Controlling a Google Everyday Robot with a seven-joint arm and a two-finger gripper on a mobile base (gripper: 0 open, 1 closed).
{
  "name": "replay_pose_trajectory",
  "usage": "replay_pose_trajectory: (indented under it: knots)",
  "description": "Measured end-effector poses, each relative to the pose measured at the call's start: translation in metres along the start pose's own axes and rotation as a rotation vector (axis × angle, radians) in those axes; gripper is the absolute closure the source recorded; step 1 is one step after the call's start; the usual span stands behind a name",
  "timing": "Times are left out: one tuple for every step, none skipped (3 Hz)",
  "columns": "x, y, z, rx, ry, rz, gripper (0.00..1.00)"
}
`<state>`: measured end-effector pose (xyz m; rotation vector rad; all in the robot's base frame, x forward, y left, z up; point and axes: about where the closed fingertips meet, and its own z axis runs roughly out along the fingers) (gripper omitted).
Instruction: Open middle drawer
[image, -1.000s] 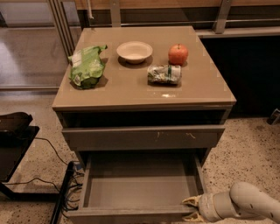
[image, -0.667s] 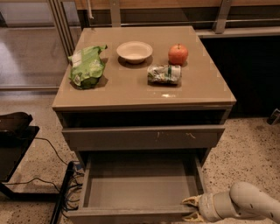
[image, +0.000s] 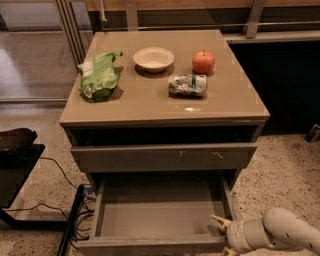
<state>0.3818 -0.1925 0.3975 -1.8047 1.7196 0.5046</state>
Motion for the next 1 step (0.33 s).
replay_pose_trajectory:
  knots:
    - [0.0000, 0.0000, 0.0000, 0.000, 0.000, 0.000, 0.00]
